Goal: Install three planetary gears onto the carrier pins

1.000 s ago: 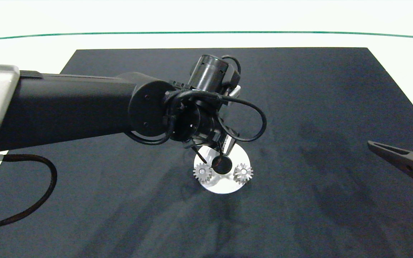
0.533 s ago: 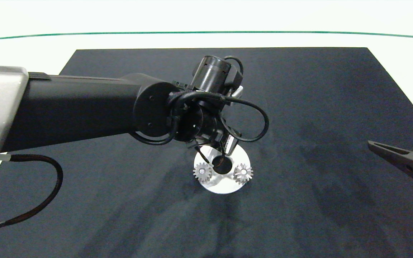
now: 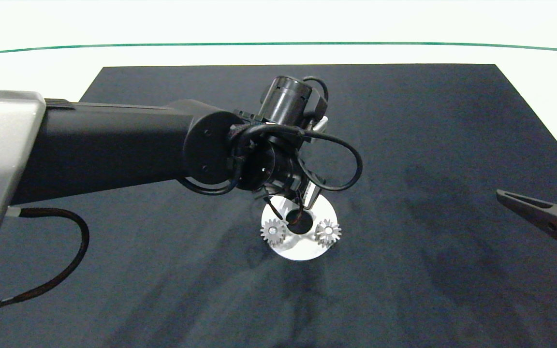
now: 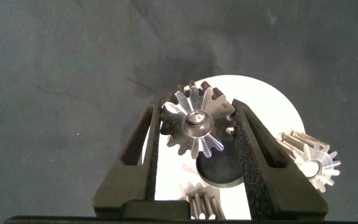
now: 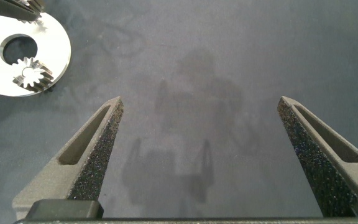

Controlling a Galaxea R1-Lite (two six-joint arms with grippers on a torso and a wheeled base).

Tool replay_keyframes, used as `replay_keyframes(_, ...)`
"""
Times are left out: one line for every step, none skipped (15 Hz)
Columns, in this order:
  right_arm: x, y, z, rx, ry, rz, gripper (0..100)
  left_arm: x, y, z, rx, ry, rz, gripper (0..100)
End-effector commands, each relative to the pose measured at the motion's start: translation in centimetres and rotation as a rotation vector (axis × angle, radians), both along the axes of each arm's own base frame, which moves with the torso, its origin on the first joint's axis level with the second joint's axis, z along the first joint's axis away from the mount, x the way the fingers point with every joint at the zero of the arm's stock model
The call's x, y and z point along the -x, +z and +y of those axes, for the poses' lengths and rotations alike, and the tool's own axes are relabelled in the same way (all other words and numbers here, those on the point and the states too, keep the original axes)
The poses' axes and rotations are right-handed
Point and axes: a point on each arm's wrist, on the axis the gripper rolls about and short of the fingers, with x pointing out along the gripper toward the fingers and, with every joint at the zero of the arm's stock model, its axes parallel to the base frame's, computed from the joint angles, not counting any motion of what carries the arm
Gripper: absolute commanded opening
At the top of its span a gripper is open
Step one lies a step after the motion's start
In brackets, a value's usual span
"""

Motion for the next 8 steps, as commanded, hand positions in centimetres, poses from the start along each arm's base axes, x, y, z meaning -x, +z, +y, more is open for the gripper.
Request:
replay_keyframes(0.02,0.01,0.0,0.001,0.0,-0.001,100,0.01,-0.13,-0.03,-0.005,0.0,0.003,19)
replay_keyframes(0.02,0.01,0.0,0.001,0.0,-0.001,100,0.06,-0.18,-0.06,-0.007,-0.001,0.005,19)
replay_keyframes(-0.02,-0.01,0.01,0.002,0.0,0.0,100,0.08,-0.15,-0.04,-0.004,0.0,0.005,19)
replay_keyframes(-0.02,-0.01,0.01,0.002,0.0,0.0,100,0.11,-0.09,-0.09,-0.003,-0.001,0.002,100)
replay_keyframes(-0.02,-0.01,0.01,0.002,0.0,0.0,100,0.1,-0.04,-0.1,-0.001,-0.001,0.0,100)
replay_keyframes(-0.02,-0.01,0.01,0.002,0.0,0.0,100,0.08,-0.1,-0.13,-0.002,-0.001,0.001,100)
replay_keyframes(-0.02,-0.01,0.01,0.002,0.0,0.0,100,0.03,-0.1,-0.07,-0.004,0.006,-0.002,100)
replay_keyframes(-0.06,-0.03,0.02,0.003,0.0,0.002,100,0.02,-0.1,-0.06,-0.007,0.011,-0.005,100)
